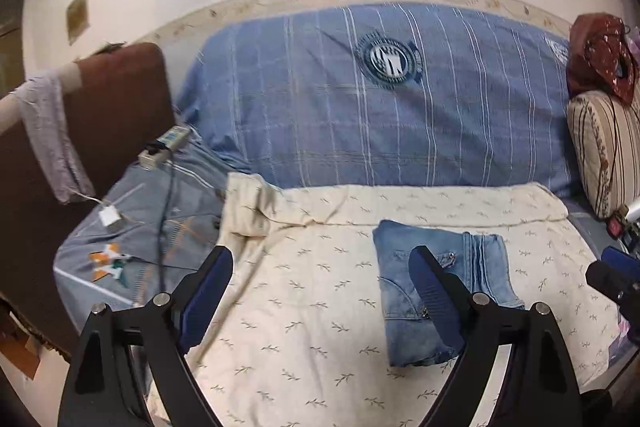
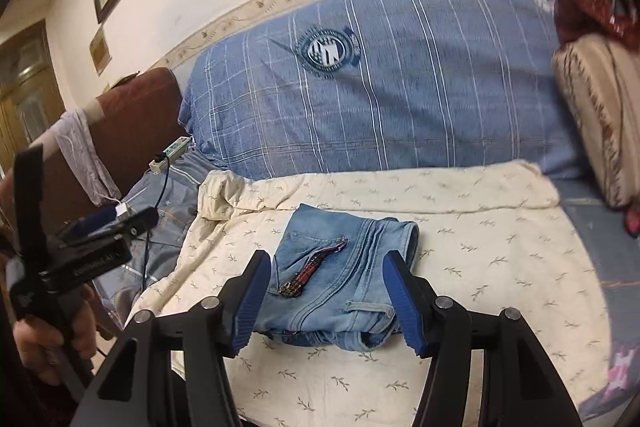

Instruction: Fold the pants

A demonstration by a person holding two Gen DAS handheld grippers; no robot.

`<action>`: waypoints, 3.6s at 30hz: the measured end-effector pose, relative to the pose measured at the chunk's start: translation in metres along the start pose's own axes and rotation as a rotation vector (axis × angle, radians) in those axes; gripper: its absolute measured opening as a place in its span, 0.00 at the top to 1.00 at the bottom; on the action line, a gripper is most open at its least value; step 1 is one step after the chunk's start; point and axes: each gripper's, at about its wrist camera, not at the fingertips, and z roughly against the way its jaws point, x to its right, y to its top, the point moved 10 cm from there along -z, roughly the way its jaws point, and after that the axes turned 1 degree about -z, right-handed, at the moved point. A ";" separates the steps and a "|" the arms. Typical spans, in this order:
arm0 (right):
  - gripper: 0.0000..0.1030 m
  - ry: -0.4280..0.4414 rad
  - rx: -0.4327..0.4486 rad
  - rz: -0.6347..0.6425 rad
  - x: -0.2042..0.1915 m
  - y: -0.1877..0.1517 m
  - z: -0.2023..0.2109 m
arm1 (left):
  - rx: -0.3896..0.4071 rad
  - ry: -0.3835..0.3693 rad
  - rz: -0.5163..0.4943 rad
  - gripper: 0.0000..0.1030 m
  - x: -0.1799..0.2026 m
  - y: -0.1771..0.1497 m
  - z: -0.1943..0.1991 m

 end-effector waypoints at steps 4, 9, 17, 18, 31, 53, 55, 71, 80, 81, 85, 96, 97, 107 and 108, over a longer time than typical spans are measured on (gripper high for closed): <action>0.40 -0.030 0.029 0.045 -0.010 -0.003 0.017 | 0.034 0.020 0.010 0.07 -0.003 0.000 0.020; 0.40 -0.034 0.088 0.086 -0.022 -0.004 0.037 | 0.071 0.068 0.008 0.03 -0.006 0.001 0.041; 0.40 -0.059 0.147 0.097 -0.024 -0.006 0.055 | 0.135 0.079 -0.060 0.01 0.003 0.007 0.071; 0.40 -0.058 0.147 0.092 -0.023 -0.005 0.055 | 0.139 0.074 -0.063 0.01 0.004 0.008 0.073; 0.40 -0.066 0.138 0.090 -0.021 -0.009 0.055 | 0.111 0.048 -0.060 0.01 0.011 0.007 0.073; 0.40 -0.048 0.124 0.125 -0.042 -0.016 0.056 | 0.085 0.045 -0.066 0.01 0.010 0.000 0.072; 0.40 -0.048 0.122 0.129 -0.043 -0.017 0.056 | 0.086 0.046 -0.066 0.01 0.010 0.000 0.072; 0.40 -0.046 0.102 0.131 -0.045 -0.023 0.050 | 0.069 0.026 -0.063 0.01 0.011 -0.004 0.070; 0.40 -0.046 0.109 0.137 -0.049 -0.021 0.050 | 0.075 0.024 -0.066 0.01 0.010 -0.004 0.073; 0.40 -0.047 0.111 0.139 -0.049 -0.020 0.050 | 0.076 0.024 -0.066 0.01 0.010 -0.004 0.073; 0.40 -0.047 0.111 0.137 -0.050 -0.020 0.050 | 0.077 0.026 -0.065 0.01 0.010 -0.004 0.075; 0.40 -0.057 0.111 0.123 -0.048 -0.014 0.050 | 0.079 0.024 -0.070 0.01 0.011 -0.002 0.075; 0.40 -0.056 0.112 0.117 -0.047 -0.013 0.051 | 0.082 0.025 -0.070 0.01 0.011 -0.002 0.076; 0.40 -0.053 0.108 0.114 -0.052 -0.010 0.047 | 0.059 0.020 -0.058 0.01 0.006 -0.005 0.070; 0.40 -0.052 0.108 0.113 -0.052 -0.009 0.046 | 0.050 0.013 -0.053 0.01 0.005 -0.006 0.068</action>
